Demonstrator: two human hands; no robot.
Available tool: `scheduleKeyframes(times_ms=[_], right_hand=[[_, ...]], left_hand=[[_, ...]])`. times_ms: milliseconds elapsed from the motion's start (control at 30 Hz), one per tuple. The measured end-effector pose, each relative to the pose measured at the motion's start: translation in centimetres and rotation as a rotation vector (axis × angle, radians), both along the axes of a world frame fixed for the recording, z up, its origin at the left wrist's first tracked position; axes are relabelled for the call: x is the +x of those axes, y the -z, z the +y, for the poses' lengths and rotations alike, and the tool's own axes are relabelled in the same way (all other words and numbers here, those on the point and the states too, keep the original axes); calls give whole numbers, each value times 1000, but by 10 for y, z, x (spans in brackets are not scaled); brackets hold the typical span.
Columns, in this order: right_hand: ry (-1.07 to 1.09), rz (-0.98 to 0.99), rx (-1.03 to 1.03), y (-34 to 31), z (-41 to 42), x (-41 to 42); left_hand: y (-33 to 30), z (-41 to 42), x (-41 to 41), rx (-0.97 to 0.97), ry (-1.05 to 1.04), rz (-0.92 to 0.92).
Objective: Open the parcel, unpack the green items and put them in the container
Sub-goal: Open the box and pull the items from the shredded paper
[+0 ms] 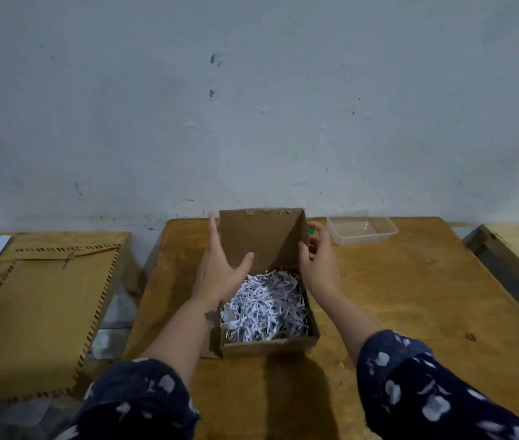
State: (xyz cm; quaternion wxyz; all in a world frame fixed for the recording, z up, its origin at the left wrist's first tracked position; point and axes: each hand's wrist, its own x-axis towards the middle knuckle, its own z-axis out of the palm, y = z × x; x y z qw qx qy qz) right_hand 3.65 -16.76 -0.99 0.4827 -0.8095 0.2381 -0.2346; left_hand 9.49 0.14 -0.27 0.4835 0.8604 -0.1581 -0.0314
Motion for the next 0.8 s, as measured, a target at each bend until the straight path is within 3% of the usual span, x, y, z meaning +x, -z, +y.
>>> scheduleKeyframes(times_ms=[133, 300, 433, 500, 667, 800], right_hand=[[42, 52, -72, -2, -14, 27], [-3, 193, -77, 9, -33, 55], [-29, 235, -30, 14, -42, 61], [-40, 221, -17, 14, -44, 60], [-54, 247, -298, -9, -37, 51], [-167, 200, -532, -32, -20, 34]], left_hand=[[8, -11, 26, 225, 29, -32], [22, -17, 53, 328, 7, -6], [25, -14, 57, 215, -67, 60], [21, -11, 56, 179, -132, -20], [5, -3, 58, 287, -87, -432], [-10, 0, 44, 263, 137, -372]])
